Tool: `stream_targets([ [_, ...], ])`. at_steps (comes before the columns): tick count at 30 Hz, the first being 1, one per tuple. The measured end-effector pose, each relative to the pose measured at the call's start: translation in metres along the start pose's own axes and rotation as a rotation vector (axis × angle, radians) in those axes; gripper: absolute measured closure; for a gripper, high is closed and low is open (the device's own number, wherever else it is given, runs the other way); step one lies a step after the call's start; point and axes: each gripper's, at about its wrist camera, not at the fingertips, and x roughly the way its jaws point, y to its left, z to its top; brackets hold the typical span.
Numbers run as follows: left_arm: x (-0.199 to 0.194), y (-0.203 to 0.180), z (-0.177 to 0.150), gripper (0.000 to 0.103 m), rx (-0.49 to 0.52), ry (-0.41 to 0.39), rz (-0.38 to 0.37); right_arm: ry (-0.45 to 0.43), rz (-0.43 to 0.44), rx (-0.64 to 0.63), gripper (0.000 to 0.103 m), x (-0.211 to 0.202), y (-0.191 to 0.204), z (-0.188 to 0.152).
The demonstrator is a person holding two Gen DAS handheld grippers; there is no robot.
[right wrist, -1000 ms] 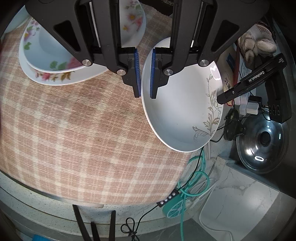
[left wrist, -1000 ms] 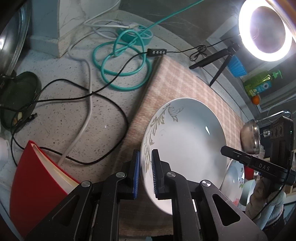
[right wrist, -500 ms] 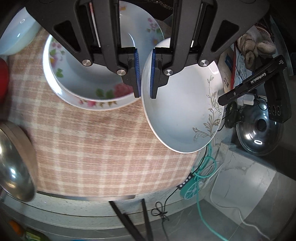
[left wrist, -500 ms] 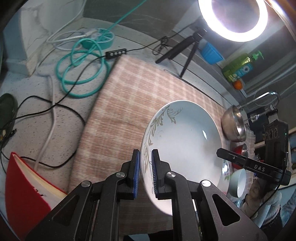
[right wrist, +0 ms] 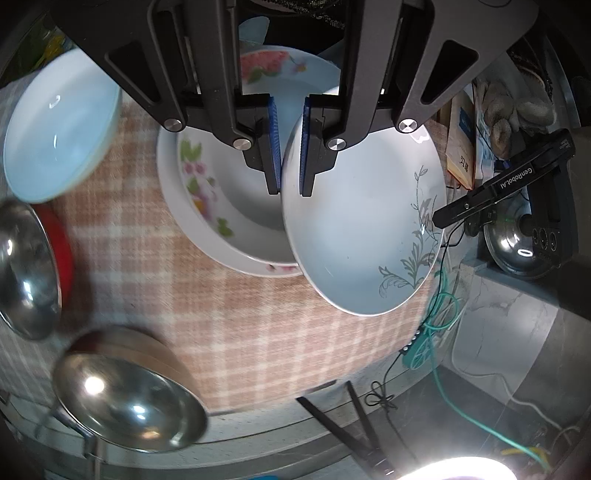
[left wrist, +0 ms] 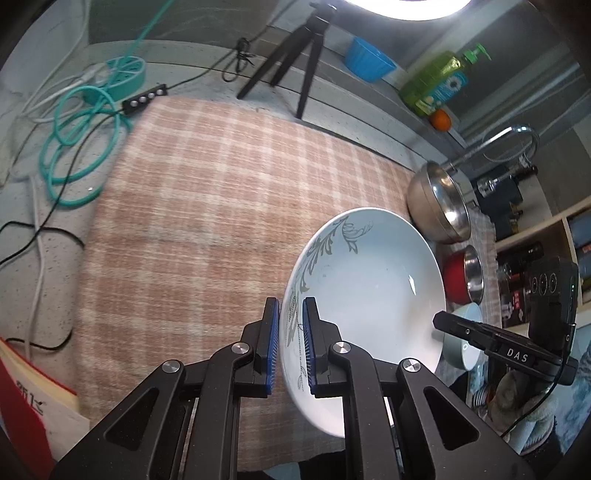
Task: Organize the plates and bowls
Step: 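Lift the white leaf plate with both tools and carry it over the floral plates, then lower the white leaf plate onto the floral plates and open both tools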
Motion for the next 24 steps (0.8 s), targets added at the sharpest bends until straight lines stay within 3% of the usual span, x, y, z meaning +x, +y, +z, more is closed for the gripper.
stream_targets([
  [11, 0.018, -0.038, 0.003, 0.092, 0.109, 0.046, -0.010, -0.026, -0.001, 0.098, 0.093, -0.017, -0.035, -0.034],
  [24, 0.038, -0.058, -0.005, 0.092, 0.198, 0.084, 0.032, 0.012, 0.005, 0.160, 0.093, -0.014, -0.056, -0.068],
])
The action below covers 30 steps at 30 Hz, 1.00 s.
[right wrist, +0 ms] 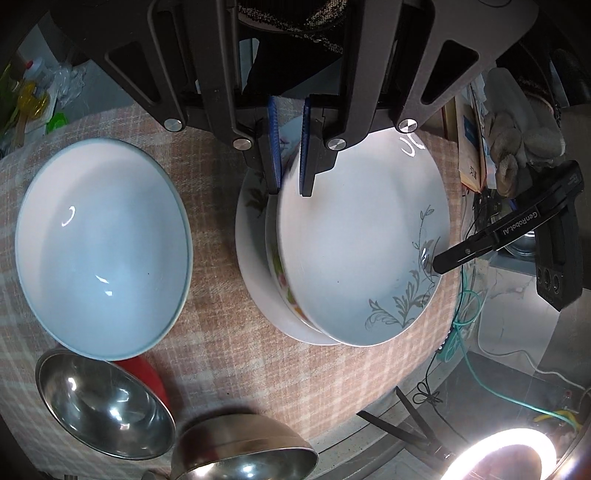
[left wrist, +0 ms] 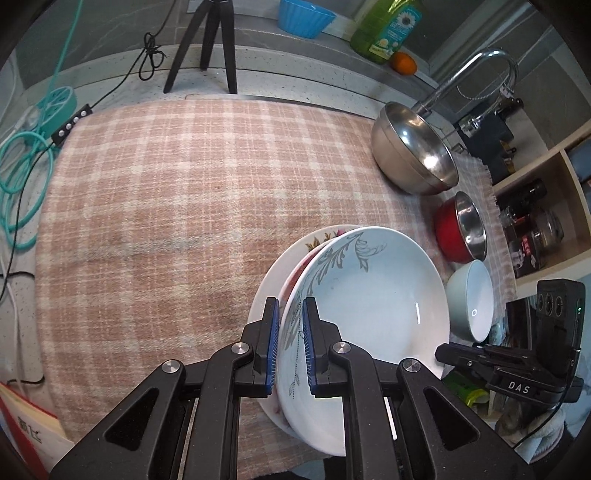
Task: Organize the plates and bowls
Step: 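Lower the white leaf plate onto the floral plates and open both tools, then move both tools to the rim of the large stainless steel bowl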
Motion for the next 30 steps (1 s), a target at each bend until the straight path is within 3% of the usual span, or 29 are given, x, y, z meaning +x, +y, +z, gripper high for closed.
stream_targets([
  [20, 0.005, -0.013, -0.002, 0.091, 0.084, -0.024, 0.094, -0.018, -0.072, -0.085, 0.091, 0.000, 0.012, -0.001],
  [22, 0.003, -0.013, -0.001, 0.083, 0.083, -0.028, 0.082, -0.017, -0.057, -0.086, 0.083, -0.001, 0.012, -0.001],
  [23, 0.002, -0.014, -0.001, 0.070, 0.087, -0.028, 0.080, -0.013, -0.047, -0.086, 0.061, -0.001, 0.012, -0.002],
  [24, 0.000, -0.015, -0.001, 0.063, 0.091, -0.036, 0.078, -0.017, -0.042, -0.089, 0.039, -0.002, 0.012, -0.003],
  [25, -0.002, -0.017, -0.001, 0.051, 0.099, -0.044, 0.080, -0.031, -0.036, -0.097, 0.033, -0.005, 0.013, -0.004],
  [26, -0.004, -0.018, -0.001, 0.045, 0.106, -0.050, 0.089, -0.041, -0.038, -0.105, 0.030, -0.007, 0.014, -0.006],
  [30, -0.008, -0.022, 0.001, 0.040, 0.112, -0.063, 0.090, -0.033, -0.034, -0.119, 0.025, -0.009, 0.015, -0.011],
])
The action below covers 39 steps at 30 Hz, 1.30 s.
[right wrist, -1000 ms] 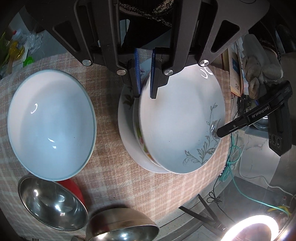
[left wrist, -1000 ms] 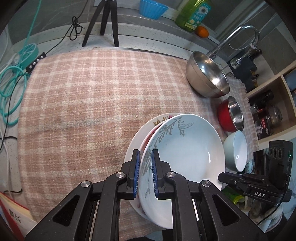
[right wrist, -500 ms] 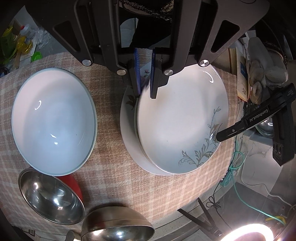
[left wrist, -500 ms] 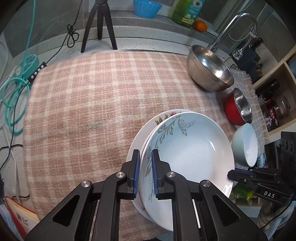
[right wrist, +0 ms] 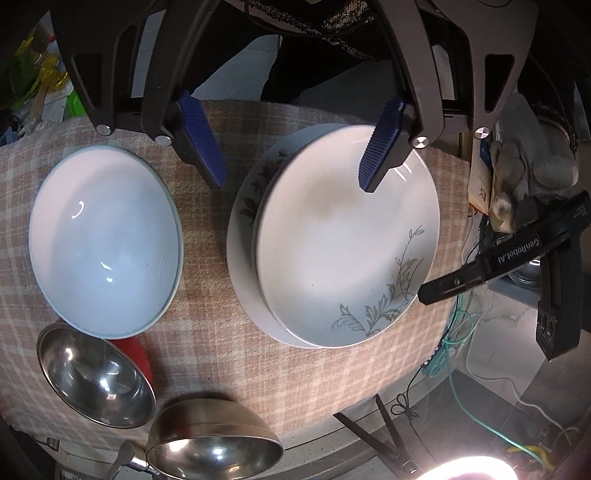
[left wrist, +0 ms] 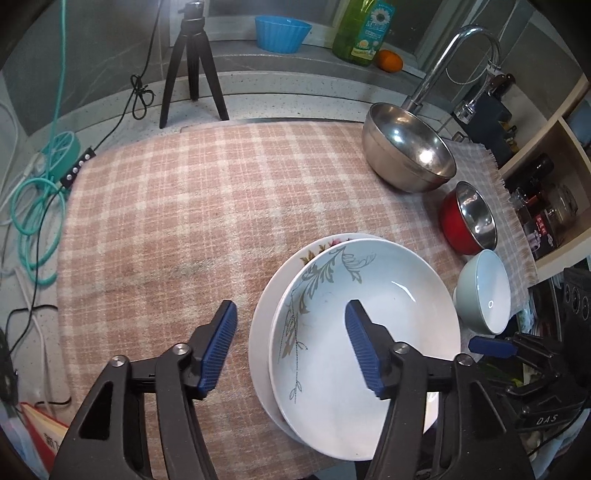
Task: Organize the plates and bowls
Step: 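Move both tools to the rim of the large stainless steel bowl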
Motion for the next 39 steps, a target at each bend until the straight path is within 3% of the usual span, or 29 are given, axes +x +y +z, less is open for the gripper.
stream_targets([
  [6, -0.004, -0.004, 0.003, 0.040, -0.003, -0.010, 0.003, -0.003, 0.011, 0.024, 0.024, -0.008, -0.008, -0.009],
  [9, -0.005, -0.008, 0.004, 0.034, 0.001, -0.014, 0.009, -0.011, 0.024, 0.029, 0.024, -0.016, -0.010, -0.013],
  [20, -0.015, -0.014, 0.011, 0.033, -0.055, -0.029, -0.009, -0.061, 0.028, -0.003, 0.024, -0.061, -0.022, -0.013],
  [25, -0.022, -0.019, 0.018, 0.033, -0.067, -0.052, -0.016, -0.119, 0.015, -0.021, 0.017, -0.092, -0.032, 0.002],
  [32, -0.024, -0.027, 0.035, 0.033, -0.082, -0.078, -0.030, -0.208, 0.005, -0.010, 0.017, -0.127, -0.058, 0.041],
  [39, -0.010, -0.034, 0.056, 0.033, -0.110, -0.086, -0.050, -0.234, 0.012, 0.015, 0.015, -0.129, -0.092, 0.086],
])
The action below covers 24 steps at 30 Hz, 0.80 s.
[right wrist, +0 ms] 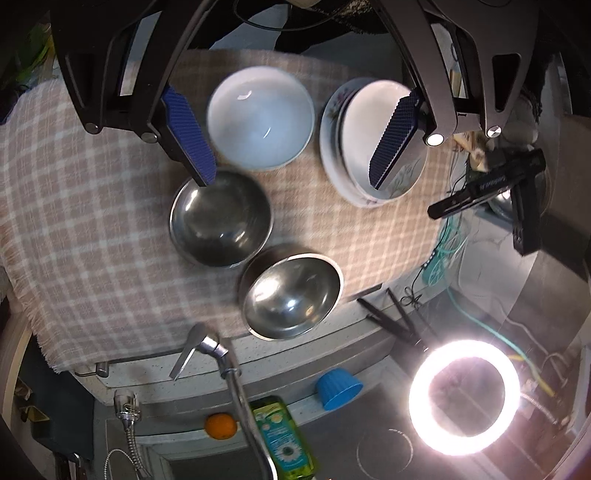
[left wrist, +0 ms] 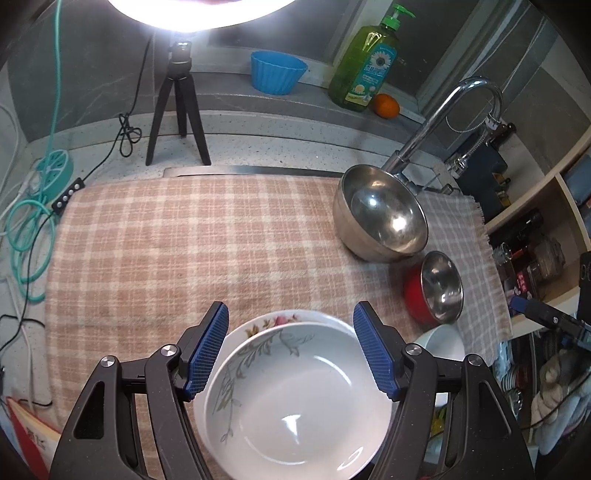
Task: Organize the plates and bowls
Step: 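Move both tools to the rim of the large stainless steel bowl, then close both tools on the steel bowl rim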
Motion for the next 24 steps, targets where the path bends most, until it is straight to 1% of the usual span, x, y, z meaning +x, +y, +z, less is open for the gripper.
stream_targets([
  [5, 0.015, -0.013, 0.018, 0.033, 0.003, -0.001, -0.010, 0.001, 0.017, 0.038, 0.015, 0.022, -0.026, 0.028],
  [8, 0.029, -0.020, 0.031, 0.033, -0.011, 0.004, -0.047, 0.006, 0.039, 0.064, 0.015, 0.035, -0.039, 0.043],
  [13, 0.050, -0.026, 0.050, 0.033, -0.043, 0.020, -0.083, 0.010, 0.053, 0.090, 0.015, 0.059, -0.053, 0.069],
  [16, 0.062, -0.030, 0.061, 0.033, -0.056, 0.028, -0.102, 0.030, 0.067, 0.111, 0.016, 0.074, -0.062, 0.081],
  [20, 0.078, -0.032, 0.073, 0.033, -0.070, 0.043, -0.095, 0.058, 0.087, 0.148, 0.021, 0.094, -0.072, 0.090],
  [22, 0.086, -0.031, 0.077, 0.035, -0.078, 0.055, -0.091, 0.069, 0.098, 0.172, 0.023, 0.102, -0.077, 0.091],
  [24, 0.092, -0.032, 0.080, 0.035, -0.081, 0.067, -0.100, 0.081, 0.107, 0.186, 0.029, 0.111, -0.080, 0.093],
])
